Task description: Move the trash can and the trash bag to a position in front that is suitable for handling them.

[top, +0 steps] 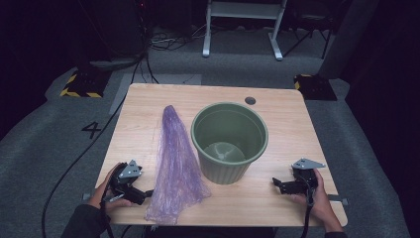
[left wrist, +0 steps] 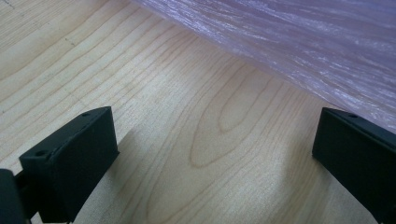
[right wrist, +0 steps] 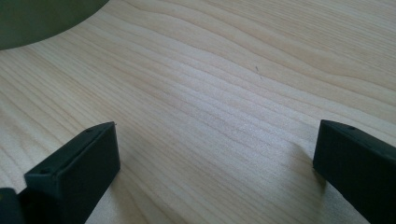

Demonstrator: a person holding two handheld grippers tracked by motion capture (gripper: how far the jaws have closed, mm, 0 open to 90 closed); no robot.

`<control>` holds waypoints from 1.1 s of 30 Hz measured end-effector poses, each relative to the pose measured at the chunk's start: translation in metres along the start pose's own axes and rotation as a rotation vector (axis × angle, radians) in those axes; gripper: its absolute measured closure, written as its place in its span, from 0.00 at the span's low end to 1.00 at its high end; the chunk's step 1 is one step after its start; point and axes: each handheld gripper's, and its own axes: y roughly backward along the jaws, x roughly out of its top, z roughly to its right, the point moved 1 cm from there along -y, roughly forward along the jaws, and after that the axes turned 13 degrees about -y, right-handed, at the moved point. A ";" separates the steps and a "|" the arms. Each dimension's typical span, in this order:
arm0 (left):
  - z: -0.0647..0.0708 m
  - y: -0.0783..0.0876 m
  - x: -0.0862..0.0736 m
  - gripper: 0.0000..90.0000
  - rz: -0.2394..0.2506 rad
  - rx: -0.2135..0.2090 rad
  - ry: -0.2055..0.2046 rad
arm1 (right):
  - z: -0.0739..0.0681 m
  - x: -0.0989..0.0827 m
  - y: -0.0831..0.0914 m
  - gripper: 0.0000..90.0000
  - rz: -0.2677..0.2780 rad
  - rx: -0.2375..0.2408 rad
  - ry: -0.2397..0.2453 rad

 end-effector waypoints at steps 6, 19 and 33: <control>0.000 -0.001 0.001 0.00 -0.005 0.011 0.013 | 0.001 0.000 0.000 0.00 -0.001 0.006 0.004; 0.001 -0.001 0.002 0.00 -0.005 0.023 0.028 | -0.006 0.000 0.002 0.19 0.039 0.038 0.039; 0.001 -0.002 0.002 0.00 -0.007 0.024 0.028 | -0.070 0.009 0.005 0.17 0.107 0.221 0.110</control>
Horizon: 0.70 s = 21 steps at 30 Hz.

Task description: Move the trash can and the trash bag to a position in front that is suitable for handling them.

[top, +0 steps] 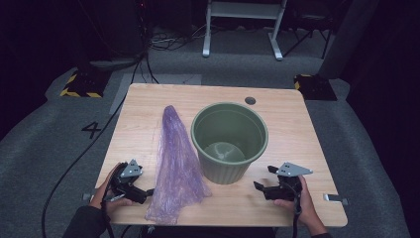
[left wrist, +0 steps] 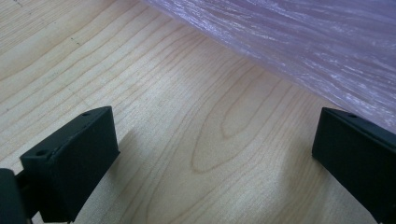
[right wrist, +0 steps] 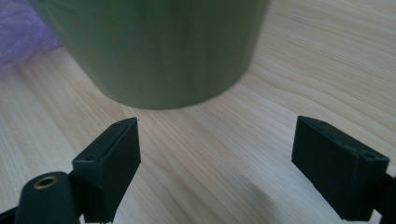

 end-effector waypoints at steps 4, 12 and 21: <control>0.000 0.000 0.000 0.00 -0.001 0.001 -0.001 | -0.019 0.003 -0.010 0.17 0.034 0.036 0.000; 0.000 -0.001 0.001 0.00 -0.002 0.002 0.000 | -0.045 0.003 -0.032 0.17 0.078 0.027 -0.006; 0.000 -0.001 0.001 0.00 -0.003 0.003 0.003 | -0.048 0.005 -0.040 0.17 0.147 -0.057 -0.038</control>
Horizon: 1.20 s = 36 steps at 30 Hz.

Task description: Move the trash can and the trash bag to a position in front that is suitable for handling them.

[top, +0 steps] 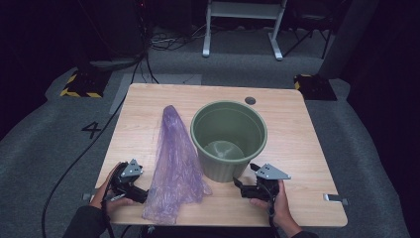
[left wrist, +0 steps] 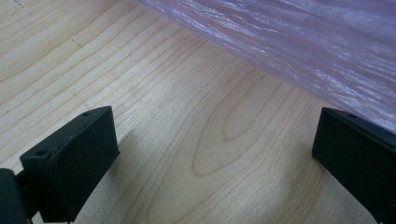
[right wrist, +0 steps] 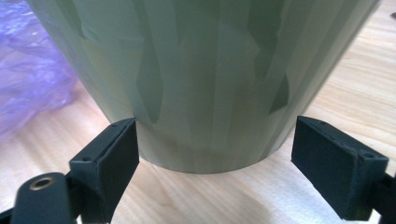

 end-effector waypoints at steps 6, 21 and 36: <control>0.000 0.000 0.000 0.00 0.001 0.000 0.000 | 0.006 0.001 -0.002 0.17 0.014 -0.011 -0.005; 0.000 -0.001 0.001 0.00 0.002 0.003 -0.005 | 0.024 0.008 -0.009 0.19 0.027 -0.037 -0.042; 0.003 -0.001 0.002 0.00 0.005 0.000 -0.011 | 0.062 0.016 0.001 0.23 0.019 -0.120 -0.105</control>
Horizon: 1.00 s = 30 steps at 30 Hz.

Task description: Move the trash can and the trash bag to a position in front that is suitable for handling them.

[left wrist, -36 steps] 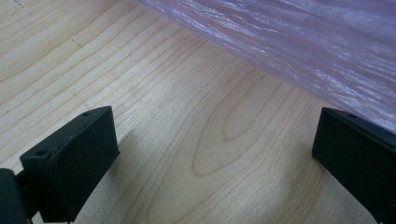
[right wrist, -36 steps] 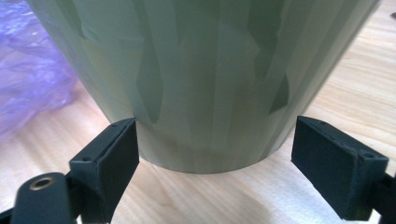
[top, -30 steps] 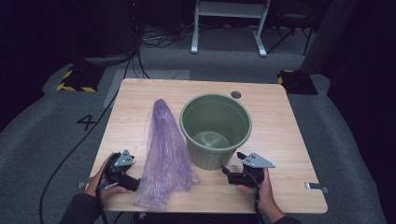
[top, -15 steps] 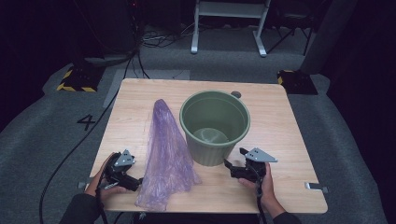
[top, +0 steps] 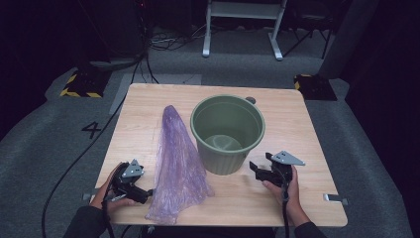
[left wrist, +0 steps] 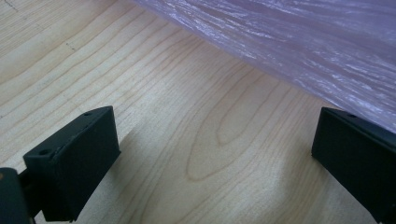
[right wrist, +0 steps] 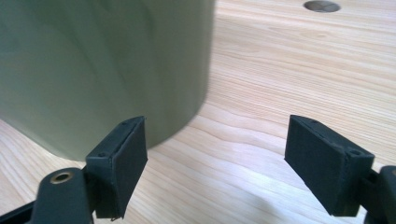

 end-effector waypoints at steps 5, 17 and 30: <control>0.006 -0.002 0.004 0.00 0.002 -0.011 -0.015 | 0.020 0.001 0.012 0.22 -0.018 -0.030 0.000; 0.025 -0.019 0.026 0.00 0.006 -0.036 -0.039 | 0.024 0.002 0.020 0.21 -0.028 -0.020 0.022; 0.033 -0.030 0.040 0.00 0.004 -0.028 -0.030 | 0.048 0.002 0.024 0.21 -0.026 -0.064 -0.021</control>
